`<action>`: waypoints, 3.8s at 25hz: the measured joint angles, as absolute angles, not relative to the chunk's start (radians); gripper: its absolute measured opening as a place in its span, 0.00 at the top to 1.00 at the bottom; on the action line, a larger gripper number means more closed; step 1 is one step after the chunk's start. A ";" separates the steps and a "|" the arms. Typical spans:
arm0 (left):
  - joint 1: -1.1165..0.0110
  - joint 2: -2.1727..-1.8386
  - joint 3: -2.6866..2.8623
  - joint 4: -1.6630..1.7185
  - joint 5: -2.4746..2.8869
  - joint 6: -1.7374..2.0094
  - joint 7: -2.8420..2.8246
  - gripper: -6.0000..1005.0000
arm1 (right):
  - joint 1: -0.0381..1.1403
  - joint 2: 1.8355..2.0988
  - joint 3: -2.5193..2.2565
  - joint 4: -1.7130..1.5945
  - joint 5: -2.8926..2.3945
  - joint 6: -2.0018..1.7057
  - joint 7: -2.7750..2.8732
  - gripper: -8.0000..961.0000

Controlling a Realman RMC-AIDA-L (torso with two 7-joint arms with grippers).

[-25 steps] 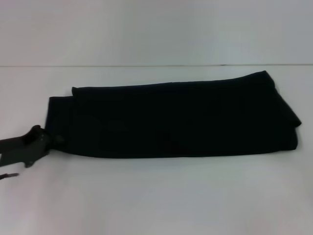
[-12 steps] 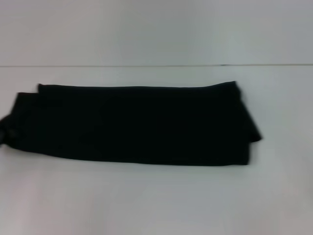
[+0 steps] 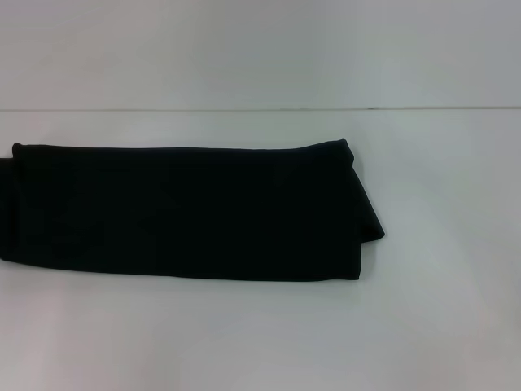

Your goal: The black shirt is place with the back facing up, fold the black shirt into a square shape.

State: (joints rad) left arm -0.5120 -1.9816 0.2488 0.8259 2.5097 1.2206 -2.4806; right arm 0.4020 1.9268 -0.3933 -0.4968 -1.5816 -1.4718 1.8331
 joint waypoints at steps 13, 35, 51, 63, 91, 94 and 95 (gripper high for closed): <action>-0.625 -2.098 0.476 1.196 2.315 1.538 -2.602 0.94 | 0.389 1.939 -0.402 -0.492 -1.593 -1.471 1.824 0.29; -0.895 -2.169 1.504 0.908 2.196 1.171 -2.573 0.91 | 0.411 1.945 -0.404 -0.489 -1.635 -1.448 1.828 0.29; -0.835 -2.111 0.944 0.767 2.154 1.338 -2.718 0.60 | 0.398 1.945 -0.401 -0.489 -1.649 -1.439 1.827 0.29; -0.686 -2.104 0.837 0.726 2.066 1.289 -2.663 0.60 | 0.496 1.901 -0.486 -0.522 -1.901 -1.450 2.005 0.29; -0.524 -2.030 0.299 0.773 2.063 1.704 -2.164 0.60 | 0.993 2.089 -0.911 -0.731 -2.565 -1.247 2.191 0.29; -0.533 -2.027 0.294 0.757 2.061 1.699 -2.163 0.60 | 0.993 2.090 -0.961 -0.709 -2.534 -1.222 2.167 0.29; -0.537 -2.027 0.293 0.753 2.061 1.695 -2.163 0.60 | 0.992 2.090 -0.978 -0.702 -2.529 -1.212 2.166 0.29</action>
State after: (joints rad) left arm -0.5365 -2.0269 0.2931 0.7531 2.0606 1.6953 -2.1631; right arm 0.9923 2.0900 -0.9778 -0.7018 -2.5289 -1.2118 2.1655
